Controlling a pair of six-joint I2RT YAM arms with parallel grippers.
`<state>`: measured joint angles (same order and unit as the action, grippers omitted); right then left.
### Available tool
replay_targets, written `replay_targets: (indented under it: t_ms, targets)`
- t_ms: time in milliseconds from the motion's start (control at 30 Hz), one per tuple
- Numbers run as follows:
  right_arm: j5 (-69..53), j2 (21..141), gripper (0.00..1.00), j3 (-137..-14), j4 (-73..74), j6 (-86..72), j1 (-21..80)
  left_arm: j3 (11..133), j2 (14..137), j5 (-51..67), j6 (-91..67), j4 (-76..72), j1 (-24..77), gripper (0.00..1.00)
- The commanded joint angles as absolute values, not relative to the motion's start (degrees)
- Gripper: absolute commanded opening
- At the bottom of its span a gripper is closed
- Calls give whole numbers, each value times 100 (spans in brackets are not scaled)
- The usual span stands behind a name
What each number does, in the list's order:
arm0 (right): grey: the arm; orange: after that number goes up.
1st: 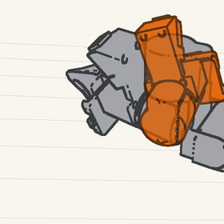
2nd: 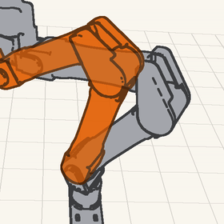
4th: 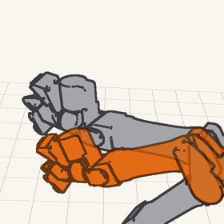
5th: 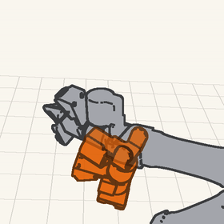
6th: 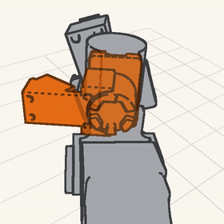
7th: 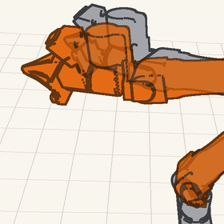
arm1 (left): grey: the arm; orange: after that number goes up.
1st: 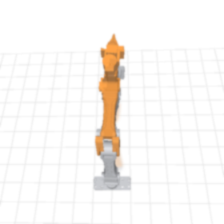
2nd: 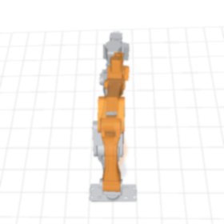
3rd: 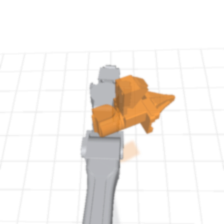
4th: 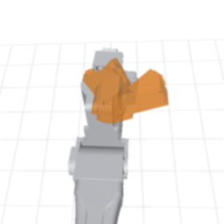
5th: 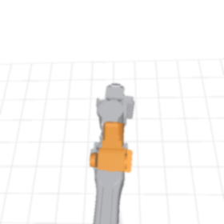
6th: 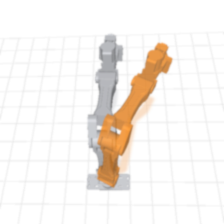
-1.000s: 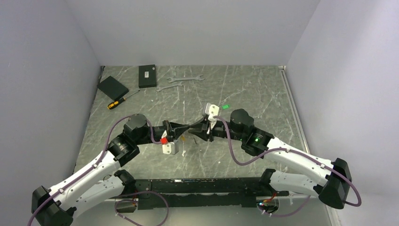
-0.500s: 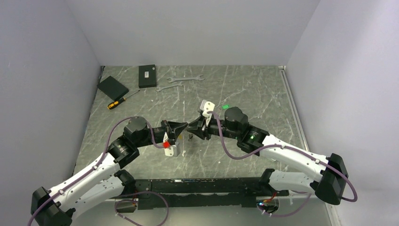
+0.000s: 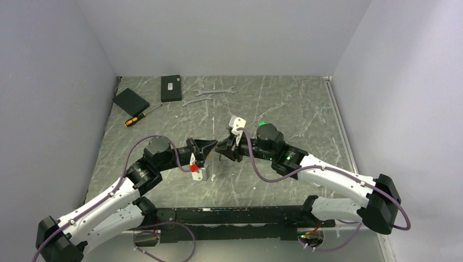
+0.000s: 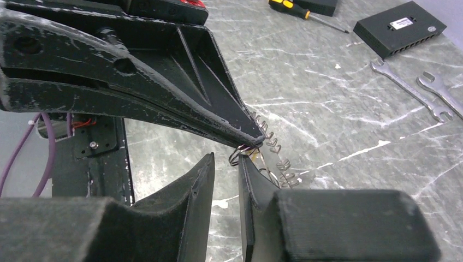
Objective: Put the keys on the keyring
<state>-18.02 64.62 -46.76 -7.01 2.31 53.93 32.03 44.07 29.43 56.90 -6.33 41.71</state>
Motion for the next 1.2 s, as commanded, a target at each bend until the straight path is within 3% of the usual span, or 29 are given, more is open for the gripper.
replay_targets:
  t_ms: [0, 300, 433, 533, 567, 633, 667, 933, 1067, 1167]
  targets:
    - [-1622, 6564, 25, -4821, -1112, 168, 5414, 3258, 4416, 2905, 5747, -1088, 4190, 0]
    - [-1120, 6529, 19, -4646, -1690, 184, 5414, 3285, 4454, 2902, 5631, -1068, 4190, 0]
    - [-941, 6532, 1, -4523, -1888, 246, 5414, 3275, 4448, 2909, 5599, -1019, 4198, 0]
    - [-977, 6511, 0, -4350, -2011, 494, 5416, 3312, 4427, 3041, 5703, -771, 4197, 0]
    - [-1061, 6471, 0, -4240, -2094, 641, 5417, 3347, 4425, 3101, 5739, -633, 4193, 2]
    - [-1275, 6330, 0, -3935, -2364, 947, 5414, 3389, 4411, 3184, 5761, -421, 4195, 20]
    - [-1336, 6254, 0, -3787, -2493, 1061, 5414, 3405, 4400, 3202, 5724, -369, 4199, 25]
    - [-1439, 6059, 0, -2998, -3421, 1384, 5414, 3450, 4042, 2729, 4774, -185, 4200, 41]
    - [-1170, 6137, 0, -2568, -4165, 1477, 5472, 3325, 3793, 2220, 3457, -413, 4194, 48]
    - [-599, 6207, 0, -2330, -4604, 1911, 5664, 3076, 3692, 1613, 1528, -1011, 4193, 48]
